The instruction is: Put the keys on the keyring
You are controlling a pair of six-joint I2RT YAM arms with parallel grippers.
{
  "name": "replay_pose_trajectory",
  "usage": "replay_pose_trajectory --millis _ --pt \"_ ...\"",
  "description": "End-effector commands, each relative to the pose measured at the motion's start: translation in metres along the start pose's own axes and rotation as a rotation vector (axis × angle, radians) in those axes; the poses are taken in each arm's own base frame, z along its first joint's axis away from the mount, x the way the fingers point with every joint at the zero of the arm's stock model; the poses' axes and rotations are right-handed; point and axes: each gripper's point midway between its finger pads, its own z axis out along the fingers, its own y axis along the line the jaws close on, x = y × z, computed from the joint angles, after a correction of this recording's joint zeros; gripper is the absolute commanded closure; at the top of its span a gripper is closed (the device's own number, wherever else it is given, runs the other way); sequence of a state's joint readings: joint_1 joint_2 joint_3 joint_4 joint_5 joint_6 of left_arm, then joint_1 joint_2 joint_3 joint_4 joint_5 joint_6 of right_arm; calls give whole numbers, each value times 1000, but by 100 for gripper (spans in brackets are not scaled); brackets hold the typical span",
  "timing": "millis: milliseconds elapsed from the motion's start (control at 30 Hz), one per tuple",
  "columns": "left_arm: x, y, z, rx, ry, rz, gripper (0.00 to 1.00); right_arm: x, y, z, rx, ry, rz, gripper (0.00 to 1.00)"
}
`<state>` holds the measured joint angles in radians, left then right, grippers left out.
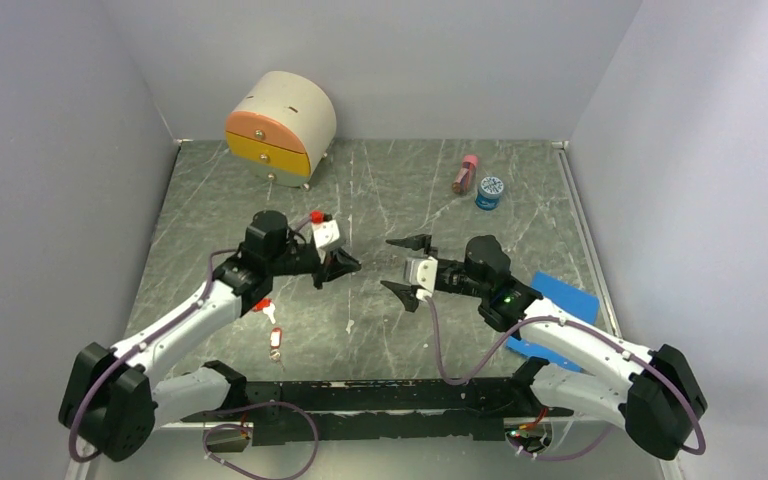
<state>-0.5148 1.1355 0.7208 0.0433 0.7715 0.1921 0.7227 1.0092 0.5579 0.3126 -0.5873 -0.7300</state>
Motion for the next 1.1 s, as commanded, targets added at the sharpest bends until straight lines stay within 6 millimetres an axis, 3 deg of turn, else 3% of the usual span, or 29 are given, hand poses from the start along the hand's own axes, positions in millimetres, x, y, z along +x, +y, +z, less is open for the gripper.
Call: replay_pose_trajectory --millis 0,167,367,467,700,1067 --pt "-27 -8 -9 12 -172 310 97 -41 -11 6 13 -169 -43 20" --pt "-23 -7 -15 -36 -218 452 97 -54 -6 8 -22 -225 5 26" --pt "-25 -7 -15 -37 -215 481 97 -58 10 14 -108 -246 45 41" --pt "-27 -6 -13 -33 -213 465 97 -52 16 20 -126 -242 80 49" --pt "-28 -10 -11 -8 -215 453 97 -44 11 37 -99 -209 97 50" --pt "-28 -14 -11 6 -216 453 97 -30 5 54 -77 -124 93 64"
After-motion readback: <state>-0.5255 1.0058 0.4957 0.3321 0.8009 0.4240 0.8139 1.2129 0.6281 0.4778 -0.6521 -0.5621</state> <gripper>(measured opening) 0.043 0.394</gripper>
